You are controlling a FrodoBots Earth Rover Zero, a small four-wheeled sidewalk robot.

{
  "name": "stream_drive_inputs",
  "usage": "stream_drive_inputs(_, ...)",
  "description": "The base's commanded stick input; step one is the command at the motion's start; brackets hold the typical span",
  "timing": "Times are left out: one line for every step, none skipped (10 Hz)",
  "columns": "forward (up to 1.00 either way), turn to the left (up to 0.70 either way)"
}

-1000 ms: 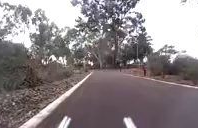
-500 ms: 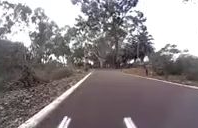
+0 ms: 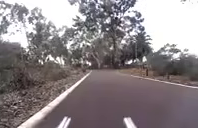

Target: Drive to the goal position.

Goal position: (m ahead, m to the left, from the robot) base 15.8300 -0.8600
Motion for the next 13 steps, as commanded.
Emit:
stream_drive_inputs(0.6,0.0)
stream_drive_inputs(0.6,0.0)
stream_drive_inputs(0.6,0.0)
stream_drive_inputs(0.6,0.0)
stream_drive_inputs(0.6,0.0)
stream_drive_inputs(0.6,0.0)
stream_drive_inputs(0.6,0.0)
stream_drive_inputs(0.6,0.0)
stream_drive_inputs(0.6,0.0)
stream_drive_inputs(0.6,0.0)
stream_drive_inputs(0.6,0.0)
stream_drive_inputs(0.6,0.0)
stream_drive_inputs(0.6,0.0)
